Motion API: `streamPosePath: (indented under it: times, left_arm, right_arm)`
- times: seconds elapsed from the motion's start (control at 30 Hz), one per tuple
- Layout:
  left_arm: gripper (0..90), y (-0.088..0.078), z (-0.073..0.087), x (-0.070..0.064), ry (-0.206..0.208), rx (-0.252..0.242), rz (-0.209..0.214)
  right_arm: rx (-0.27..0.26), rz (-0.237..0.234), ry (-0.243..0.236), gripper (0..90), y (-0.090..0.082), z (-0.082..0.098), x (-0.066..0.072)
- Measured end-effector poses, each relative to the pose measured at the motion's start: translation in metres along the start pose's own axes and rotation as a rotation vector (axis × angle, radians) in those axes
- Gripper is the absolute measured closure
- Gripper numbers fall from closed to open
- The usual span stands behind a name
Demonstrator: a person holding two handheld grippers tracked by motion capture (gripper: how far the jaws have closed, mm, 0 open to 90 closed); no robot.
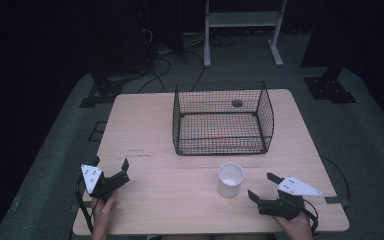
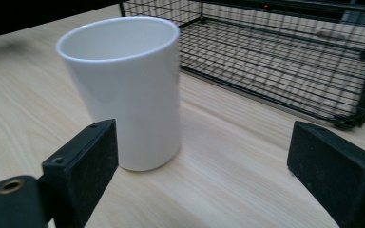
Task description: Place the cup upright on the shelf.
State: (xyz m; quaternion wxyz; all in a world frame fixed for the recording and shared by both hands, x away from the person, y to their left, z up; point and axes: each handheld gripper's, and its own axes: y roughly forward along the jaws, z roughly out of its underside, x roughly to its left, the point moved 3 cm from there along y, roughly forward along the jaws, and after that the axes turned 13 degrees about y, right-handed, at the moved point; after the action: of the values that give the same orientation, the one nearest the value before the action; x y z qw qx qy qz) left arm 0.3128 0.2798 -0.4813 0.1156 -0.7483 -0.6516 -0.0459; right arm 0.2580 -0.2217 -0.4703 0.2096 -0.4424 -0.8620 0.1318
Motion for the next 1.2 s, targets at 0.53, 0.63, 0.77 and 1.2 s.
streamPosePath:
  times: [0.53,0.63,0.77,1.2]
  left_arm:
    - [0.0,0.000,0.000,0.000,0.000,-0.002,0.002]
    - [0.0,0.000,0.000,0.000,0.000,-0.002,0.002]
    - [0.0,0.000,0.000,0.000,-0.001,-0.002,0.002]
    - [0.0,0.000,0.000,0.000,-0.001,-0.003,0.003]
  right_arm:
    - [0.057,-0.076,-0.060,8.8,0.029,-0.004,0.029]
    - [0.071,-0.074,-0.082,8.7,0.037,-0.006,0.031]
    - [0.083,-0.085,-0.098,8.7,0.044,-0.008,0.036]
    - [0.085,-0.091,-0.130,14.3,0.060,-0.017,0.044]
